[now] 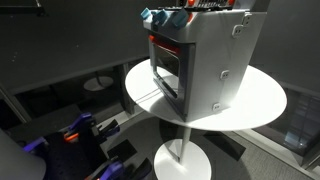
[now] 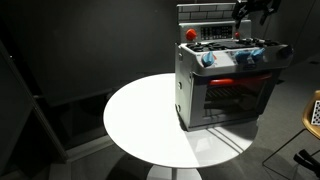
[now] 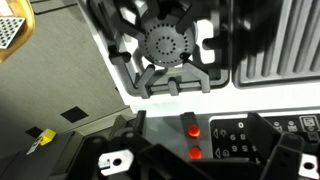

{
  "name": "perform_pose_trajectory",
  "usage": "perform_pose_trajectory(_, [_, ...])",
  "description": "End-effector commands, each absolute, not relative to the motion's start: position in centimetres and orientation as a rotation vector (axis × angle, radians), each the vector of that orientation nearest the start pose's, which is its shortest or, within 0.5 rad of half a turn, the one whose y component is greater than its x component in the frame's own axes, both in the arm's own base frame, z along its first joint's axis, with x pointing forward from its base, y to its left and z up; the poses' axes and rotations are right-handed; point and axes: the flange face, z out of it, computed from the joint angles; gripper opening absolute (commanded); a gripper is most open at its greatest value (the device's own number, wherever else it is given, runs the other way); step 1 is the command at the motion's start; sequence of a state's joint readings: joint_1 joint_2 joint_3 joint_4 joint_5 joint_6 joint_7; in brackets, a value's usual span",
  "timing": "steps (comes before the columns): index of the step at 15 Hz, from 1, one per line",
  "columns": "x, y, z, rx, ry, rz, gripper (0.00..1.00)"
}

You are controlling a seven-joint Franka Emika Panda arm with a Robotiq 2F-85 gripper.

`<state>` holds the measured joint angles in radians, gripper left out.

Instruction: Turn the top right orange button on the stove

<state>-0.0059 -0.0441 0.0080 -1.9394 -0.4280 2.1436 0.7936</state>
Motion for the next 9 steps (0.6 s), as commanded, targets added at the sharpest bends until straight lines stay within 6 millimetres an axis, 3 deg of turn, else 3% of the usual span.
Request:
perform_pose_trajectory(1, [54.0, 0.3, 55.3, -3.176, 0.930, -0.515, 1.00])
perform_pose_trajectory(6, [50.3, 2.4, 57.3, -3.193, 0.837, -0.333, 1.00])
perform_pose_trajectory(9, [47.9, 3.2, 58.0, -3.211, 0.683, -0.219, 1.00])
